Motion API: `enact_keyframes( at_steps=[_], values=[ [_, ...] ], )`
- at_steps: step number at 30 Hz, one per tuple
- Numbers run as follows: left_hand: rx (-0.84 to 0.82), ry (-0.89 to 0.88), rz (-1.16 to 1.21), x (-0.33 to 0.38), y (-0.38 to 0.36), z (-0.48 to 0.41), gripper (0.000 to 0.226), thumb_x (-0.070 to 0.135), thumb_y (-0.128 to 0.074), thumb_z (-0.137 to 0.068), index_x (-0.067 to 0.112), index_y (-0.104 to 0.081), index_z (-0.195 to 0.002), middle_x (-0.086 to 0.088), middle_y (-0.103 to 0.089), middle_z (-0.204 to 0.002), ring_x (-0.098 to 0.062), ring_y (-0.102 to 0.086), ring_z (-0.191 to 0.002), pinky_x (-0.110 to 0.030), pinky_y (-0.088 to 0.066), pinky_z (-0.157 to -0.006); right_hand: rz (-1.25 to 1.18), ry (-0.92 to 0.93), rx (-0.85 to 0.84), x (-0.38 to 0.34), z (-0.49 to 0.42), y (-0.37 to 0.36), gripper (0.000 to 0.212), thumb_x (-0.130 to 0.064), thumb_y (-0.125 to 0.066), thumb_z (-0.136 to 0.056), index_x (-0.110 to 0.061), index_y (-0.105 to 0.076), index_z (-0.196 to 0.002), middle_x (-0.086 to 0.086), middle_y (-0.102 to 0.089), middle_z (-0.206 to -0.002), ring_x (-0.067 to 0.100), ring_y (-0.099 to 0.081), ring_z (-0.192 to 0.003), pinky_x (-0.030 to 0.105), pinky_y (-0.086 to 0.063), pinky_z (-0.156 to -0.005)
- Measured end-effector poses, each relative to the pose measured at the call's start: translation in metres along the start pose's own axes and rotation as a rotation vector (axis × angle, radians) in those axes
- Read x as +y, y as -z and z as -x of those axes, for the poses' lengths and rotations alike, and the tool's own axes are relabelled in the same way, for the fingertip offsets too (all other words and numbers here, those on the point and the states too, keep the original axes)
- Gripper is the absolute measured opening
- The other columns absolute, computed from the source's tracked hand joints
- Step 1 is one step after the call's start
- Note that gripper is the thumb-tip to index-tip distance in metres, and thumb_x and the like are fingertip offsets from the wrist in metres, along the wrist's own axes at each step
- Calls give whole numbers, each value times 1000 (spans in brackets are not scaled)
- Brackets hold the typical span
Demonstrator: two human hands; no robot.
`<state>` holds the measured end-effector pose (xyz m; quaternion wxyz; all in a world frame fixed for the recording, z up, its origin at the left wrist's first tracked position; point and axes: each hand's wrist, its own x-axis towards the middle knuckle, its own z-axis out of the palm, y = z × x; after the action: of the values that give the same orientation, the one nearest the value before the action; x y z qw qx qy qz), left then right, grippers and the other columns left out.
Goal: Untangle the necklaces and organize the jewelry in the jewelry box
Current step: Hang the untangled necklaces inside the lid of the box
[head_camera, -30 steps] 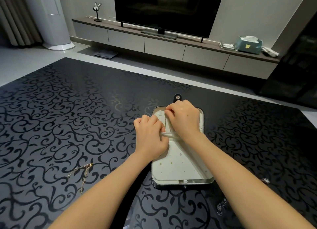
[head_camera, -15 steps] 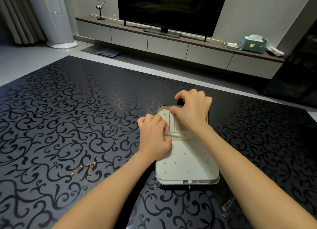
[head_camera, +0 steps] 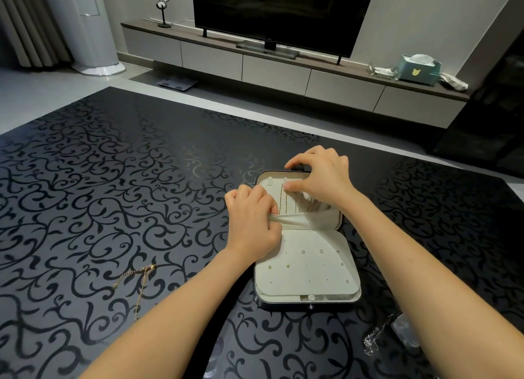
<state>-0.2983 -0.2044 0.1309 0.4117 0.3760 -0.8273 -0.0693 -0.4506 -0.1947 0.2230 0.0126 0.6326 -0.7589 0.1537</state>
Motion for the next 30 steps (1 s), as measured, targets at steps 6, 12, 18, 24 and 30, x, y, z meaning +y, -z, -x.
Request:
enact_keyframes(
  at_steps=[6,12,18,24,30],
  values=[
    [-15,17,8,-1,-2,0,23,26,-34,-57,16,-53,-65,5,-46,-72,-20,-37,-73,-35,-23,-73,-31,-10,-54,-1,4,-12,39,-45,-73,-70,-39,-57,-105,-8,-52,-110,19,-42,-108,34,-21,-85],
    [5,32,6,-3,-4,0,13,15,-46,-55,16,-54,-66,8,-41,-72,-18,-36,-73,-32,-20,-73,22,-7,-52,-3,10,-11,50,-51,-69,-74,-40,-52,-120,-8,-51,-123,18,-40,-115,34,-21,-86],
    [-202,150,-108,0,-4,-4,25,22,-41,-64,19,-63,-75,8,-46,-79,-20,-41,-84,-29,-15,-77,32,25,124,-11,44,6,34,-46,-59,-85,-33,-59,-116,-8,-56,-122,16,-45,-114,33,-21,-91],
    [-434,227,-159,2,22,-15,25,21,-52,-82,26,-69,-99,2,-56,-98,-24,-46,-105,-34,-22,-83,-54,33,81,-35,89,17,18,-37,-51,-92,-31,-67,-99,-10,-62,-112,17,-49,-107,33,-24,-90],
    [-352,326,-146,-32,96,1,30,12,-56,-78,27,-70,-100,3,-63,-108,-22,-54,-107,-33,-28,-81,-203,77,38,-84,128,14,17,-28,-54,-91,-26,-71,-90,-7,-67,-102,20,-53,-103,37,-29,-89]
  ],
)
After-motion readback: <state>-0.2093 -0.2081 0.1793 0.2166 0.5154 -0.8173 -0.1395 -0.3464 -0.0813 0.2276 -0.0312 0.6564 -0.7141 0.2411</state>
